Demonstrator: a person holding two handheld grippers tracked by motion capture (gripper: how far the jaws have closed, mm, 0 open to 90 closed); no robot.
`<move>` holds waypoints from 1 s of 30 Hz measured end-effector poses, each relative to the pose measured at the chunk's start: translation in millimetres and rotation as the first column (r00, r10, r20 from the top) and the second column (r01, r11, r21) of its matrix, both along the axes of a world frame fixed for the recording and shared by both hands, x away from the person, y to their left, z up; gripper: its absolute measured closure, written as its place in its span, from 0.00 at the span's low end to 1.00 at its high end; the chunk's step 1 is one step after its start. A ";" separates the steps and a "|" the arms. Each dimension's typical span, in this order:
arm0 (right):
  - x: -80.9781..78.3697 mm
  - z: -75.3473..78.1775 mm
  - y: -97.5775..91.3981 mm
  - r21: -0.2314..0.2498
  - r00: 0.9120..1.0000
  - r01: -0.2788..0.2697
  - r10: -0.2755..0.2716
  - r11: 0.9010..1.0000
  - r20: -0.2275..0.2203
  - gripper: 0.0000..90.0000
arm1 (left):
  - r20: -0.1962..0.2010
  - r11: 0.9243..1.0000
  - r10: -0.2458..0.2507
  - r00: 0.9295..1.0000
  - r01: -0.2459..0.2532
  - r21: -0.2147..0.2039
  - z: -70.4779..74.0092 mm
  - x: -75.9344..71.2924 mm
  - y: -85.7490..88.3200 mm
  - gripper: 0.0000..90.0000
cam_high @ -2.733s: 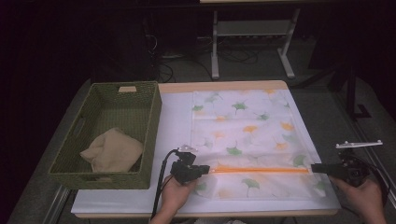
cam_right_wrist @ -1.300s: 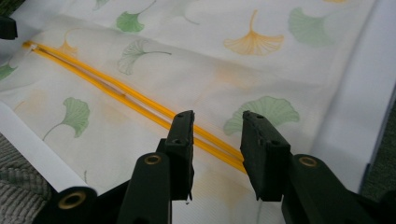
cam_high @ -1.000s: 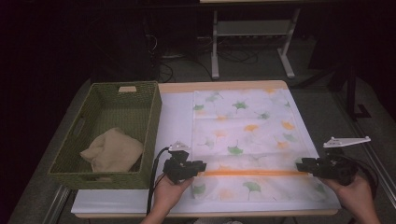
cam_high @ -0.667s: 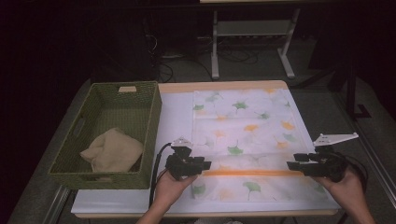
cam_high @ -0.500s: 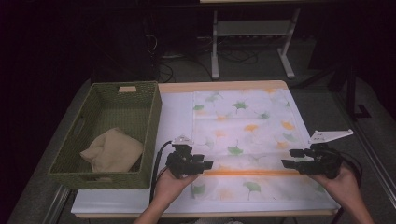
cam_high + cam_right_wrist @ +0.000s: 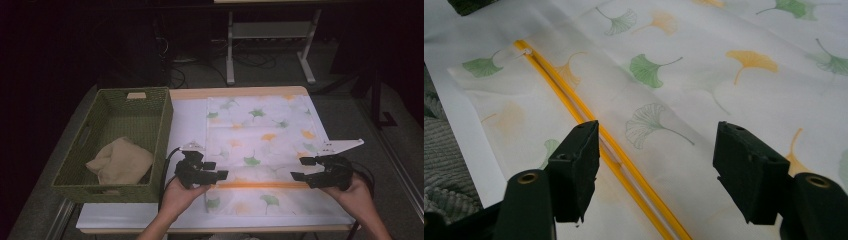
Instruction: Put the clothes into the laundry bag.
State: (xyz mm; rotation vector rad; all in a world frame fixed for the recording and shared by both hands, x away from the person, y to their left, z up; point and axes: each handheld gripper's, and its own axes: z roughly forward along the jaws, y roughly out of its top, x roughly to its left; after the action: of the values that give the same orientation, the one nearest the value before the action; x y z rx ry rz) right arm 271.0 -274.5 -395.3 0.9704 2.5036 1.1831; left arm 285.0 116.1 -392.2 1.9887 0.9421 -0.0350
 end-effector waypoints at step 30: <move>-1.3 -11.2 12.2 0.010 0.999 -0.032 0.032 0.999 -0.004 0.35 | -0.022 0.995 0.088 0.996 -0.089 -0.055 57.3 12.7 129.2 0.32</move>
State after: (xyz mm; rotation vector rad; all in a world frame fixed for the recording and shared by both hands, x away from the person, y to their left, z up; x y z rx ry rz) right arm 269.8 -262.3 -406.5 0.9398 2.5285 1.2051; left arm 297.7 245.2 -335.0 1.8967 1.0304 -0.0301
